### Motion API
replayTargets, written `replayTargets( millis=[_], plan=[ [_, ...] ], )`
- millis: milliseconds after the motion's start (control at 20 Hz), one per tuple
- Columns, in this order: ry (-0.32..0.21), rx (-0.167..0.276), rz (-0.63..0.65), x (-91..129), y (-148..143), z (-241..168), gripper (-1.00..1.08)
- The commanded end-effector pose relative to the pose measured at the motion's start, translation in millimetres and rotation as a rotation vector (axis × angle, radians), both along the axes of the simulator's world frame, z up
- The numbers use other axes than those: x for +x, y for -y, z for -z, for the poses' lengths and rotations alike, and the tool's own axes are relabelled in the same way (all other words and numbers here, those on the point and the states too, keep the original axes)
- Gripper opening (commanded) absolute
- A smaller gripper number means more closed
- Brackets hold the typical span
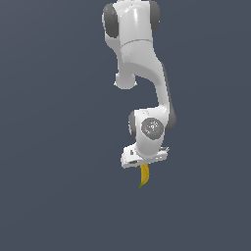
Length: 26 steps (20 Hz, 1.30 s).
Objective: Pick up the object and move it to a goal position.
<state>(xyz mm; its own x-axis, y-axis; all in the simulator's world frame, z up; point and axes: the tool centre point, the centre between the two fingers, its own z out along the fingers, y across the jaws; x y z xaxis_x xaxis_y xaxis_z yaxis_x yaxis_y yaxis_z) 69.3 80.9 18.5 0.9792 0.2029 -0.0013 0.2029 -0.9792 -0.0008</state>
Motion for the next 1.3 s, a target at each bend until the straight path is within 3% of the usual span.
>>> replayTargets(
  millis=[0,600,1250],
  plan=[
    [0.000,0.000,0.000,-0.4,0.6,-0.3,-1.00],
    [0.000,0.000,0.000,-22.9,23.9,-7.4,-1.00],
    [0.001,-0.001,0.001,-91.2,96.2,-29.5,-1.00]
  ],
)
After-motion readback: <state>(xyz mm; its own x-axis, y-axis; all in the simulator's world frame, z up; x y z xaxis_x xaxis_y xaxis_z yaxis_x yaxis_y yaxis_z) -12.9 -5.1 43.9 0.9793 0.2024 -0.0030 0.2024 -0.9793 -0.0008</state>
